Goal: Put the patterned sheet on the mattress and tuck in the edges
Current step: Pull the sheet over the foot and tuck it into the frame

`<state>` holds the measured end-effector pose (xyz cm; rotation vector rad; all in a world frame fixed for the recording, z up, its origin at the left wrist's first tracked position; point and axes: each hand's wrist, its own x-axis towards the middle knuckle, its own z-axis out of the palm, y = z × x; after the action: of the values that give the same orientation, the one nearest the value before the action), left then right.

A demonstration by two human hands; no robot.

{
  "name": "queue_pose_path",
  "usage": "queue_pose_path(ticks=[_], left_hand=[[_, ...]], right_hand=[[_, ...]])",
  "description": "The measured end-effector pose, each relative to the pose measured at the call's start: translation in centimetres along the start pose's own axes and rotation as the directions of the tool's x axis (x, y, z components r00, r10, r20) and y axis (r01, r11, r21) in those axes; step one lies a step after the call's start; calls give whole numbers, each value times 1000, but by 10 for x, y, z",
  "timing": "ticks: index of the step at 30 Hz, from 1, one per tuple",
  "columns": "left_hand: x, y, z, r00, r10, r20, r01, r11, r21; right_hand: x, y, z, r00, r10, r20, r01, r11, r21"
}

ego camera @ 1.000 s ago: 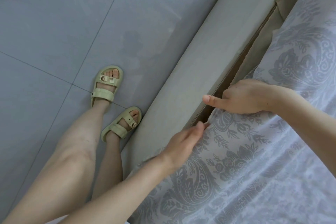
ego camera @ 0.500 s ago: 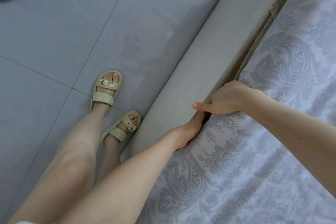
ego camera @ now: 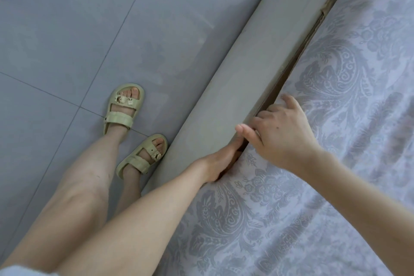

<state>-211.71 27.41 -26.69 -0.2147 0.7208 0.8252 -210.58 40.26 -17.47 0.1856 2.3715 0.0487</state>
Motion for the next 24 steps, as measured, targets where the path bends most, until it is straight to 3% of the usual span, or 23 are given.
queue_pose_path(ticks=[3,5,10,16,18,20,22,24], left_hand=[[5,-1,1,988,29,-153,-17,997,79],[6,0,2,981,-28,-191,42,997,68],[-28,-12,-2,945,31,-324,-34,999,-5],[-53,-71,-12,876,184,-446,-113,977,183],[-57,-85,-10,874,159,-460,-92,982,165],[-59,-95,-9,873,132,-470,-79,988,129],[-57,-102,-9,876,88,-474,-44,994,104],[-62,-102,-7,894,69,-443,-36,996,84]], right_hand=[[-19,0,23,993,-11,-117,8,1000,-26],[-10,-1,33,986,-47,-163,43,999,-27],[22,-10,35,991,-75,114,91,986,-139],[30,-17,29,986,-42,163,64,989,-137],[24,-17,31,996,-27,85,38,992,-120],[16,-15,37,993,-21,-115,16,999,-48],[7,-20,40,943,-6,-334,16,1000,26],[-5,-45,36,914,-47,-404,93,991,97]])
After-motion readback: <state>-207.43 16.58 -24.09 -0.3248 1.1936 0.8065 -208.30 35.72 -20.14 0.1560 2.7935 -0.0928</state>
